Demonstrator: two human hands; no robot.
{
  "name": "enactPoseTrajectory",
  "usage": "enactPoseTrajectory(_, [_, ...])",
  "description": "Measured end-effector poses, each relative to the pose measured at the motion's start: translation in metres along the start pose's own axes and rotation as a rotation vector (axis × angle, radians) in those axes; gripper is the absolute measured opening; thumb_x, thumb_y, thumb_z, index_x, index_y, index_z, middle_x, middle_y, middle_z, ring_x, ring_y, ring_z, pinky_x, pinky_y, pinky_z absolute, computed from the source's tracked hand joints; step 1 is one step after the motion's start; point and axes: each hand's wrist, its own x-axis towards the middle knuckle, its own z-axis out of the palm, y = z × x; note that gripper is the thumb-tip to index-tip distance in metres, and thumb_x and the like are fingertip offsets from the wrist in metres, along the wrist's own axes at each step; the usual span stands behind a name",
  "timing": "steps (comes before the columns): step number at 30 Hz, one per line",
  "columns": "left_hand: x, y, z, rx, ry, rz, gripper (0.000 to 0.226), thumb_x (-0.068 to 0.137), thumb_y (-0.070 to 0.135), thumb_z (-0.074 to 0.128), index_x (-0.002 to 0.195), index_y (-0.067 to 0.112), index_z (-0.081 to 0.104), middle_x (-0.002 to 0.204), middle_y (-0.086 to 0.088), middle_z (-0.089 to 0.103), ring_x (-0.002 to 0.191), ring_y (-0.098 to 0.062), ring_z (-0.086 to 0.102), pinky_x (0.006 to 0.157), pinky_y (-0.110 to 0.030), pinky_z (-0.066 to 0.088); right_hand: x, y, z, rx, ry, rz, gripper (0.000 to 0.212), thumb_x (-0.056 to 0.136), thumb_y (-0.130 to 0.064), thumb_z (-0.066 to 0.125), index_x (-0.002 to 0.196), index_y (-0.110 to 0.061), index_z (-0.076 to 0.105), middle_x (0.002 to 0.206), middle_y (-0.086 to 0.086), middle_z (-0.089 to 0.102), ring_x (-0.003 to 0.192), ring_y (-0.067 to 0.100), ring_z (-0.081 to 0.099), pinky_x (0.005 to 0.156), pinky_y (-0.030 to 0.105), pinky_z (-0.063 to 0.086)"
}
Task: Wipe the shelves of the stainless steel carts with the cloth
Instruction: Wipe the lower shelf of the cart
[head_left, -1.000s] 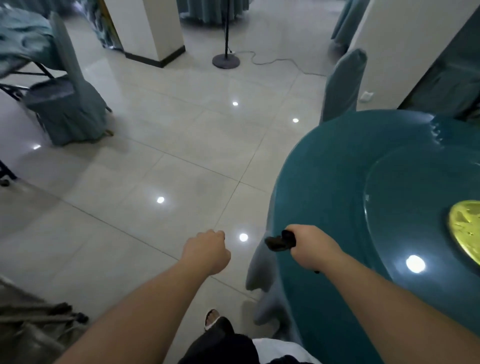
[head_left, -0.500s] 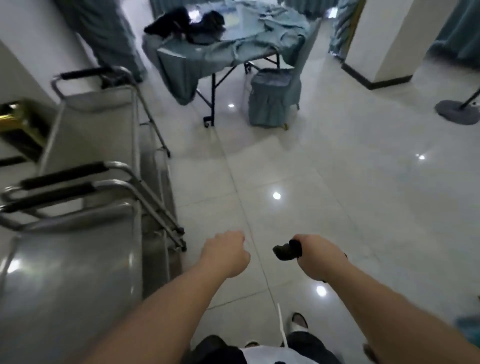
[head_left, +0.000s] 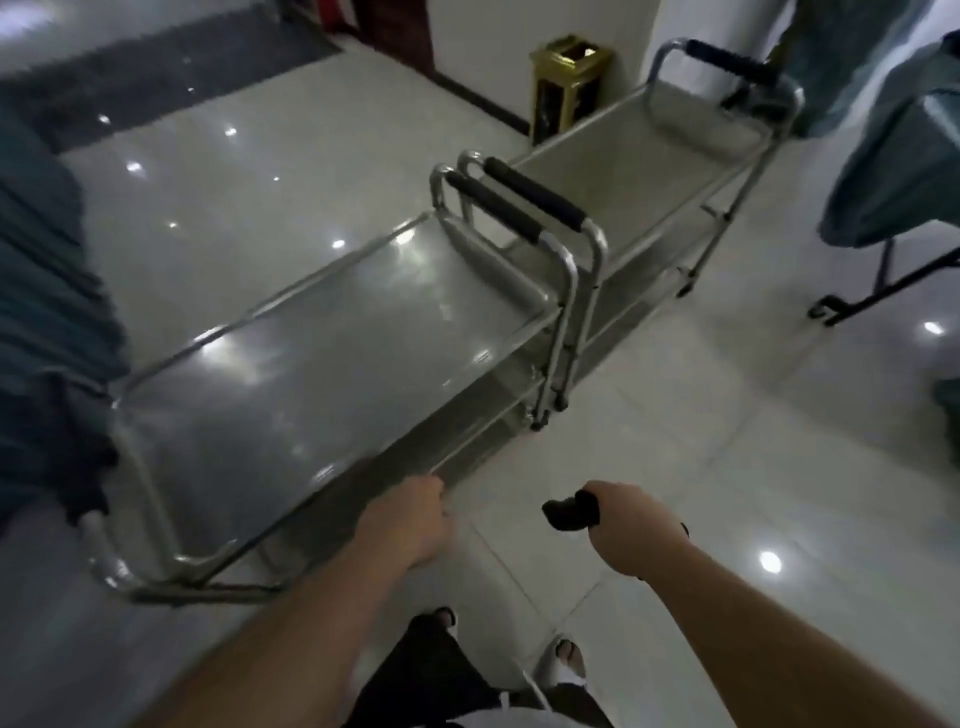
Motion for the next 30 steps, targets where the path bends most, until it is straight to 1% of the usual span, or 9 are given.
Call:
enactPoseTrajectory(4, [-0.044, -0.059, 0.037, -0.118, 0.019, -0.213, 0.04, 0.099, 0.038, 0.055, 0.135, 0.023, 0.059, 0.139, -0.008, 0.059, 0.126, -0.031, 0.06, 0.103, -0.041, 0.051, 0.011, -0.04, 0.029, -0.134, -0.104, -0.174, 0.02, 0.092, -0.02, 0.052, 0.106, -0.032, 0.061, 0.09, -0.009, 0.063, 0.081, 0.016, 0.062, 0.07, 0.033, 0.053])
enactPoseTrajectory(7, [-0.07, -0.094, 0.06, -0.242, 0.016, -0.317, 0.036, 0.1, 0.035, 0.053, 0.132, 0.02, 0.058, 0.138, -0.01, 0.059, 0.124, -0.032, 0.06, 0.102, -0.042, 0.051, 0.015, -0.078, 0.049, -0.199, -0.165, -0.284, 0.027, 0.092, -0.017, 0.053, 0.112, -0.033, 0.062, 0.089, -0.012, 0.06, 0.073, 0.007, 0.056, 0.059, 0.027, 0.043])
enactPoseTrajectory(9, [-0.084, -0.117, 0.08, -0.326, 0.027, -0.366, 0.03, 0.102, 0.035, 0.052, 0.125, 0.017, 0.059, 0.136, -0.012, 0.06, 0.122, -0.033, 0.06, 0.103, -0.044, 0.051, 0.015, -0.103, 0.062, -0.241, -0.204, -0.332, 0.029, 0.091, -0.016, 0.053, 0.113, -0.033, 0.062, 0.087, -0.013, 0.058, 0.072, 0.005, 0.056, 0.057, 0.027, 0.044])
enactPoseTrajectory(13, [-0.106, -0.155, 0.119, -0.434, 0.023, -0.46, 0.042, 0.105, 0.042, 0.05, 0.14, 0.019, 0.058, 0.144, -0.006, 0.057, 0.125, -0.027, 0.059, 0.104, -0.039, 0.05, 0.013, -0.146, 0.09, -0.291, -0.232, -0.407, 0.027, 0.091, -0.016, 0.053, 0.109, -0.034, 0.061, 0.084, -0.011, 0.06, 0.071, 0.007, 0.058, 0.057, 0.028, 0.047])
enactPoseTrajectory(16, [-0.111, -0.174, 0.143, -0.485, 0.021, -0.511, 0.039, 0.103, 0.039, 0.049, 0.138, 0.022, 0.058, 0.14, -0.002, 0.059, 0.117, -0.022, 0.061, 0.093, -0.034, 0.05, 0.017, -0.169, 0.109, -0.309, -0.263, -0.47, 0.028, 0.091, -0.015, 0.052, 0.111, -0.033, 0.062, 0.086, -0.01, 0.062, 0.071, 0.009, 0.06, 0.056, 0.028, 0.047])
enactPoseTrajectory(19, [-0.113, -0.183, 0.158, -0.532, 0.025, -0.569, 0.034, 0.102, 0.036, 0.049, 0.132, 0.024, 0.059, 0.131, -0.001, 0.061, 0.102, -0.018, 0.058, 0.085, -0.033, 0.049, 0.024, -0.184, 0.124, -0.339, -0.291, -0.527, 0.026, 0.092, -0.016, 0.051, 0.108, -0.034, 0.06, 0.09, -0.008, 0.064, 0.078, 0.013, 0.062, 0.068, 0.036, 0.057])
enactPoseTrajectory(22, [-0.103, -0.19, 0.164, -0.58, 0.028, -0.615, 0.039, 0.101, 0.037, 0.05, 0.137, 0.026, 0.056, 0.132, -0.001, 0.061, 0.108, -0.02, 0.061, 0.091, -0.034, 0.051, 0.039, -0.199, 0.133, -0.374, -0.28, -0.565, 0.027, 0.092, -0.014, 0.053, 0.108, -0.035, 0.059, 0.094, -0.007, 0.065, 0.084, 0.016, 0.063, 0.077, 0.041, 0.059])
enactPoseTrajectory(27, [-0.08, -0.195, 0.181, -0.783, 0.068, -0.721, 0.049, 0.1, 0.038, 0.052, 0.147, 0.026, 0.053, 0.137, -0.003, 0.06, 0.112, -0.021, 0.06, 0.097, -0.037, 0.052, 0.081, -0.221, 0.156, -0.421, -0.336, -0.634, 0.032, 0.092, -0.013, 0.056, 0.116, -0.033, 0.06, 0.089, -0.007, 0.062, 0.076, 0.012, 0.06, 0.067, 0.035, 0.054])
enactPoseTrajectory(30, [-0.065, -0.203, 0.195, -0.87, 0.082, -0.783, 0.049, 0.1, 0.038, 0.052, 0.147, 0.026, 0.052, 0.141, -0.004, 0.059, 0.112, -0.02, 0.058, 0.093, -0.036, 0.048, 0.106, -0.235, 0.177, -0.422, -0.356, -0.672, 0.028, 0.096, -0.016, 0.056, 0.119, -0.033, 0.057, 0.086, -0.006, 0.059, 0.073, 0.012, 0.06, 0.062, 0.034, 0.052])
